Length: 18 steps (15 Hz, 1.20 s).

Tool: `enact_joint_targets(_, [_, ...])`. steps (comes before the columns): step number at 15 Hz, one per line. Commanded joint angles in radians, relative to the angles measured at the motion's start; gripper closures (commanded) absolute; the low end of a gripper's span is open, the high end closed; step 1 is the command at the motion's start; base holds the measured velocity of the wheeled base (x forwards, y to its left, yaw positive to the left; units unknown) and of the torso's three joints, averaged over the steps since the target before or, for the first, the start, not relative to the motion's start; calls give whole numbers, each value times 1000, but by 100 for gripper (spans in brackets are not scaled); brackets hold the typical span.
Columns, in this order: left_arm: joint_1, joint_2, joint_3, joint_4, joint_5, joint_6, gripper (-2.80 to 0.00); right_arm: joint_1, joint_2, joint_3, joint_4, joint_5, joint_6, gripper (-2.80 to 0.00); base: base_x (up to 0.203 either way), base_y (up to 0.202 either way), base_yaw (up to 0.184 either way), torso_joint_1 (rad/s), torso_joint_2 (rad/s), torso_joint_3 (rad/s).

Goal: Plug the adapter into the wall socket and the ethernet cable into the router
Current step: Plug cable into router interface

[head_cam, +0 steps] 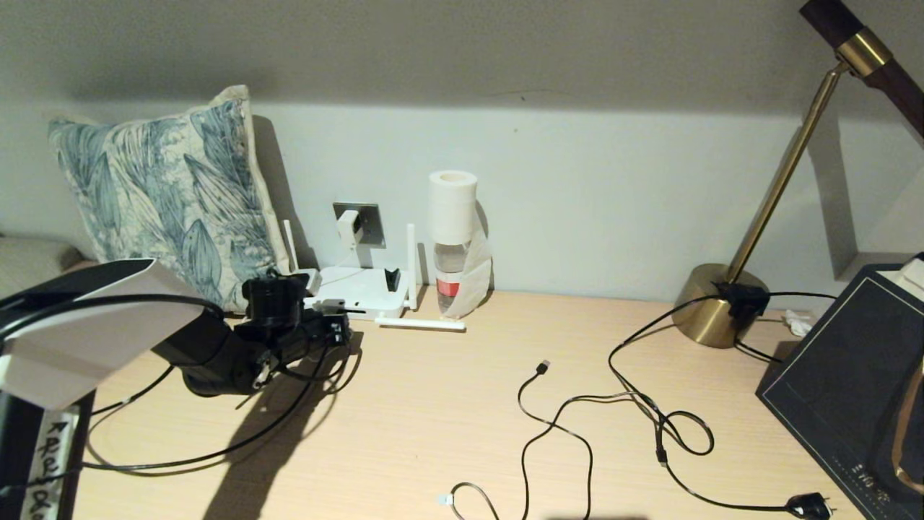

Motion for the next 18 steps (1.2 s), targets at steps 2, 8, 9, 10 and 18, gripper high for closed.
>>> enact_joint_targets(2, [-2, -4, -5, 14, -1, -2, 0, 0, 1, 35, -1, 1, -1, 0, 0, 0, 0, 0, 0, 0])
enact_joint_targets(8, [-4, -19, -44, 117, -1, -2, 0, 0, 1, 35, -1, 0, -1, 0, 0, 0, 0, 0, 0, 0])
enact_joint_targets(9, [-4, -19, -47, 127, -1, -2, 0, 0, 1, 35, -1, 0, -1, 0, 0, 0, 0, 0, 0, 0])
enact_joint_targets(10, [-4, -19, -47, 128, 0, -2, 0, 0, 1, 35, -1, 0, -1, 0, 0, 0, 0, 0, 0, 0])
enact_joint_targets(18, [-8, -19, -82, 163, 1, -3, 0, 0, 1, 35, -1, 0, -1, 0, 0, 0, 0, 0, 0, 0])
